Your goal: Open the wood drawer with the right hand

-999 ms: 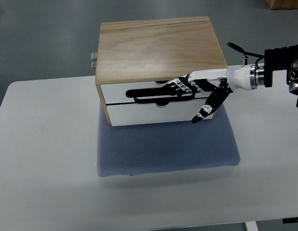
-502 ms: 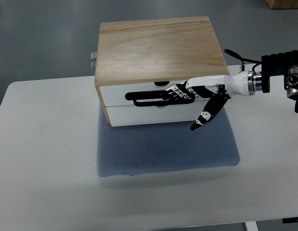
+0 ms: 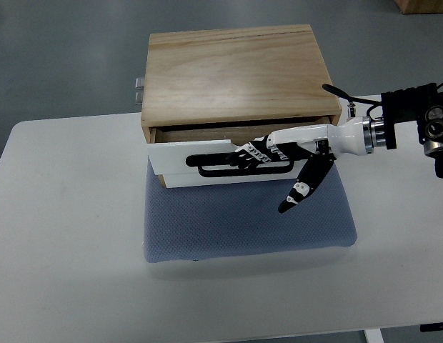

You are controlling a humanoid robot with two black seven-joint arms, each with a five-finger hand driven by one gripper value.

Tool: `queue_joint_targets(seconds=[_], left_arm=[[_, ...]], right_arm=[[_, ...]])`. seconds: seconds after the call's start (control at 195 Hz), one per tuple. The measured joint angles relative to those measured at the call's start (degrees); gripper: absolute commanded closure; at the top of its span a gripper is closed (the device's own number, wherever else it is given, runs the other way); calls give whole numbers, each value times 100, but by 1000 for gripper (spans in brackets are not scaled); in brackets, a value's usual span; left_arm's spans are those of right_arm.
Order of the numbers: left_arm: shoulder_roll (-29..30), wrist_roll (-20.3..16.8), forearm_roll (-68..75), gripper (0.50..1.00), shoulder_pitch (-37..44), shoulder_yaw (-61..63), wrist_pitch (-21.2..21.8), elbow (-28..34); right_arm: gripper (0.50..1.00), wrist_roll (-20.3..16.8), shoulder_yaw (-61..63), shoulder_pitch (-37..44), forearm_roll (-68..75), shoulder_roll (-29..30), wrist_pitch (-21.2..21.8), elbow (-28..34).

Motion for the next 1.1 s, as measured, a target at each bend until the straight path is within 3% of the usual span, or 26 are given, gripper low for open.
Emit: queue_joint_targets(seconds=[1.101], left_arm=[[0, -1, -1, 500, 0, 0, 0, 0]], right_arm=[[548, 0, 7, -60, 69, -683, -28, 1082]])
